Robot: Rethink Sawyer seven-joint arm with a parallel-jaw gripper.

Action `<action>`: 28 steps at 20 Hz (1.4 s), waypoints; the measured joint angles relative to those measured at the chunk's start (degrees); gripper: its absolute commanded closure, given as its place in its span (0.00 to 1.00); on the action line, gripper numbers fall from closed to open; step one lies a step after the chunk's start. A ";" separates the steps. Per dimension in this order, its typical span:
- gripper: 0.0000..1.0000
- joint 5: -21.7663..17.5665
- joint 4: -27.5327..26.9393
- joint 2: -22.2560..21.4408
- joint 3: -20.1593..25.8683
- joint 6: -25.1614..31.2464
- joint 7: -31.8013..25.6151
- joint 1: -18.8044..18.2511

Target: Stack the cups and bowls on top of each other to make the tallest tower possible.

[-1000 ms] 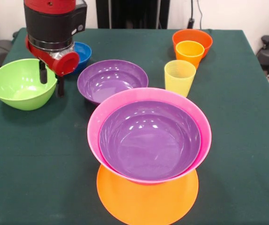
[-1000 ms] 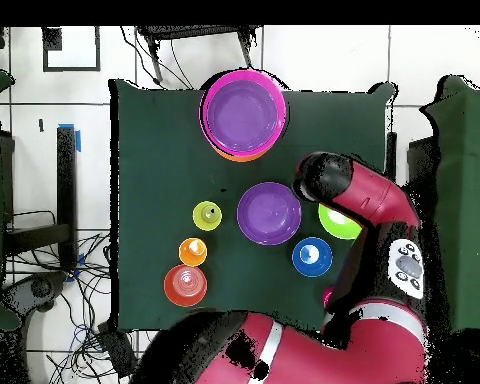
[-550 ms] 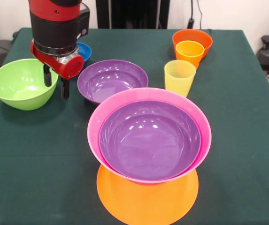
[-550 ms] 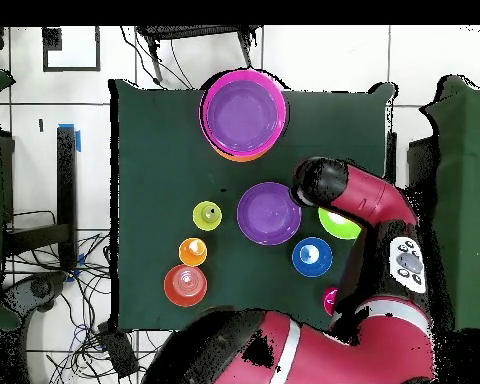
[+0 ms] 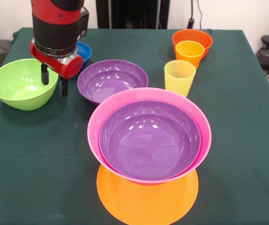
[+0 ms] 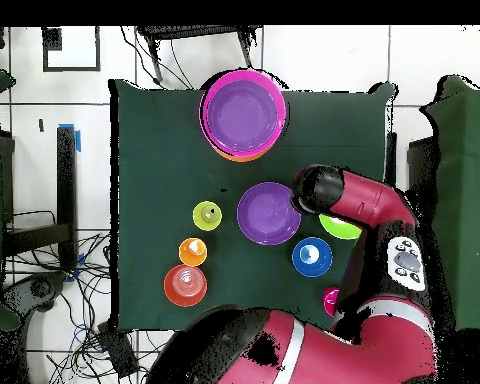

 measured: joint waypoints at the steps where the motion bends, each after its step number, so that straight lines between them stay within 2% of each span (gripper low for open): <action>1: 0.00 -0.27 0.03 -0.06 0.01 0.00 0.00 -0.01; 16: 0.00 -2.27 0.13 1.21 0.44 -0.76 0.00 -1.98; 25: 0.00 -3.37 0.18 4.44 0.88 -5.04 0.00 -4.08; 26: 1.00 -4.01 0.22 4.92 0.96 -5.71 0.00 -4.10; 28: 1.00 -4.40 0.20 4.92 1.04 -5.83 0.00 -4.10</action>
